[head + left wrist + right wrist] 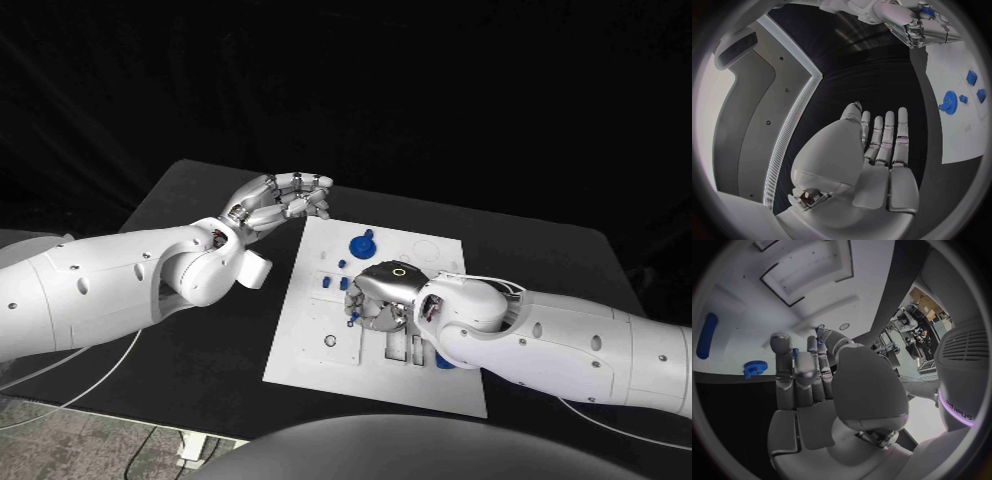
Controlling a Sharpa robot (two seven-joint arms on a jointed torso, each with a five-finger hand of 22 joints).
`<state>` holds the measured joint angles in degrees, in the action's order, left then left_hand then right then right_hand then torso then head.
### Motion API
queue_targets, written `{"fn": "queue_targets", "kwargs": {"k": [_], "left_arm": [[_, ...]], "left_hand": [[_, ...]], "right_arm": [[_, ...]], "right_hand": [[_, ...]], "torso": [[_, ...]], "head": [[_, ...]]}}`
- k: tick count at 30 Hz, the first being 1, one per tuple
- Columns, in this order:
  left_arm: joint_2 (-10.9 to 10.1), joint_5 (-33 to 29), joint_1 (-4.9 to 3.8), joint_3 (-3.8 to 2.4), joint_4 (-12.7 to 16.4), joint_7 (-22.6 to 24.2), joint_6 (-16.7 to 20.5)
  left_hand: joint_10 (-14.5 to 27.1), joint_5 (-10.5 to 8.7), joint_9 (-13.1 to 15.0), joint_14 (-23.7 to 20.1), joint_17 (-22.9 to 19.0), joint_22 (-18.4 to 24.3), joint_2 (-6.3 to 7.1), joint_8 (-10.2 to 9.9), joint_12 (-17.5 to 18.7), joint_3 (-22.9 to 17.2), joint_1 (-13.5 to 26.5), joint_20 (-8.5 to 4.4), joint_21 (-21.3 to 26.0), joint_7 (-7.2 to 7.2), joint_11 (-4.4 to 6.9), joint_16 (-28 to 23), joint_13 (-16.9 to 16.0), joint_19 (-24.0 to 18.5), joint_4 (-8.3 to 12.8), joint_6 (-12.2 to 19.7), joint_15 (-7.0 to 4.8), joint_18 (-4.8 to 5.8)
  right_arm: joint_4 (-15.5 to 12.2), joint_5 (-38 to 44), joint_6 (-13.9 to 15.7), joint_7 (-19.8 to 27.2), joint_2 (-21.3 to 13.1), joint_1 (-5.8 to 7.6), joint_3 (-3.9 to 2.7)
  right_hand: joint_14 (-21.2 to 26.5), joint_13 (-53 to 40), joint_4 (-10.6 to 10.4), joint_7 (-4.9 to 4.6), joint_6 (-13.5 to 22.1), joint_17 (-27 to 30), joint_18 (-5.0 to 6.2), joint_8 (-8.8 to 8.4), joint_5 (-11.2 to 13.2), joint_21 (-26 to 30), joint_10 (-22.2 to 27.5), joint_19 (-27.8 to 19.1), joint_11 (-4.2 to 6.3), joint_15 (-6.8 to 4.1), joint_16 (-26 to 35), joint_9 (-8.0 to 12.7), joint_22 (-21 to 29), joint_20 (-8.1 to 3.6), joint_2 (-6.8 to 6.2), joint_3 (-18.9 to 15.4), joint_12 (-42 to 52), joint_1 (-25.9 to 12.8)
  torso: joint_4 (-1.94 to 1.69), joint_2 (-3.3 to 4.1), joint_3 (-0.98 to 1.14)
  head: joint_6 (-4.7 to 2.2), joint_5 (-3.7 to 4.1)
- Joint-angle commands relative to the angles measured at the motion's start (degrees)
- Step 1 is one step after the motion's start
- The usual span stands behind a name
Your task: Assemble the parts on the task board
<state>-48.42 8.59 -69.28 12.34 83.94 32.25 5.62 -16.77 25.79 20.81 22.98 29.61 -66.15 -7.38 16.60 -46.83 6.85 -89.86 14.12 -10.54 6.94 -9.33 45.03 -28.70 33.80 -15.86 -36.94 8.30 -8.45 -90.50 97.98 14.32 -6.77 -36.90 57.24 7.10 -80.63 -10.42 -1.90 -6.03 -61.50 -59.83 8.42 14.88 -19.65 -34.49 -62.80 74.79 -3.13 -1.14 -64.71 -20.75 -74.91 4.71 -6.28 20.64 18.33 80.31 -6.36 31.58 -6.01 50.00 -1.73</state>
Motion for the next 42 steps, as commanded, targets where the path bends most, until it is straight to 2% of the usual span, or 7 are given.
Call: {"fn": "queue_targets", "kwargs": {"k": [1,10,21,42], "left_arm": [[0.2,0.3,0.13,-0.03,0.0,-0.1,-1.3],[0.3,0.3,0.40,-0.03,-0.4,-0.4,-1.5],[0.6,0.3,0.51,-0.04,-0.6,-0.6,-1.8],[0.8,0.3,0.63,-0.04,-1.0,-1.1,-2.2]], "left_hand": [[-0.1,0.21,-0.1,-0.1,-0.1,-0.1,0.03,0.2,-0.2,0.0,-0.5,0.38,0.4,0.28,-0.33,-0.2,0.1,0.1,0.4,0.0,0.12,-0.82],[-0.1,0.19,-0.1,-0.2,-0.1,-0.1,0.02,0.2,-0.2,0.0,-0.5,0.40,0.4,0.33,-0.37,-0.2,0.1,0.0,0.4,0.1,0.15,-0.82],[-0.1,0.19,-0.1,-0.2,-0.1,-0.1,0.02,0.2,-0.2,0.0,-0.5,0.40,0.4,0.33,-0.37,-0.2,0.1,0.0,0.4,0.1,0.15,-0.82],[0.0,0.16,-0.2,-0.2,-0.2,-0.1,-0.05,0.3,-0.2,0.0,-0.4,0.43,0.5,0.40,-0.45,-0.3,0.3,0.0,0.3,0.1,0.23,-0.81]], "right_arm": [[-0.1,-0.2,-0.7,0.0,-0.1,-0.08,-0.01],[-0.1,-0.8,-1.3,-0.1,-0.1,-0.12,-0.01],[-0.2,-1.5,-1.7,0.0,-0.1,-0.16,-0.01],[-0.2,-1.9,-2.2,-0.1,0.5,-0.23,0.00]], "right_hand": [[0.5,0.0,0.3,-0.17,-0.3,0.0,0.40,0.19,-0.2,0.2,-0.3,-0.4,-0.01,-0.04,0.2,-0.1,-3.2,0.03,0.28,0.1,-0.3,0.5],[0.6,0.1,0.3,-0.17,-0.3,0.1,0.41,0.18,-0.2,0.2,-0.3,-0.4,-0.02,-0.04,0.3,-0.1,-3.2,0.03,0.28,0.1,-0.3,0.5],[0.6,0.1,0.3,-0.18,-0.3,0.1,0.41,0.18,-0.2,0.3,-0.3,-0.4,-0.02,-0.04,0.3,-0.1,-3.2,0.03,0.28,0.1,-0.3,0.5],[0.6,0.1,0.3,-0.19,-0.4,0.2,0.43,0.15,-0.2,0.4,-0.4,-0.5,-0.04,-0.02,0.3,-0.1,-3.2,0.04,0.30,0.1,-0.3,0.5]], "torso": [[-0.05,-0.01,-0.01],[-0.07,-0.04,-0.06],[-0.06,-0.03,-0.01],[-0.06,0.02,-0.04]], "head": [[0.00,0.01],[0.00,0.06],[0.00,-0.02],[0.00,-0.05]]}}
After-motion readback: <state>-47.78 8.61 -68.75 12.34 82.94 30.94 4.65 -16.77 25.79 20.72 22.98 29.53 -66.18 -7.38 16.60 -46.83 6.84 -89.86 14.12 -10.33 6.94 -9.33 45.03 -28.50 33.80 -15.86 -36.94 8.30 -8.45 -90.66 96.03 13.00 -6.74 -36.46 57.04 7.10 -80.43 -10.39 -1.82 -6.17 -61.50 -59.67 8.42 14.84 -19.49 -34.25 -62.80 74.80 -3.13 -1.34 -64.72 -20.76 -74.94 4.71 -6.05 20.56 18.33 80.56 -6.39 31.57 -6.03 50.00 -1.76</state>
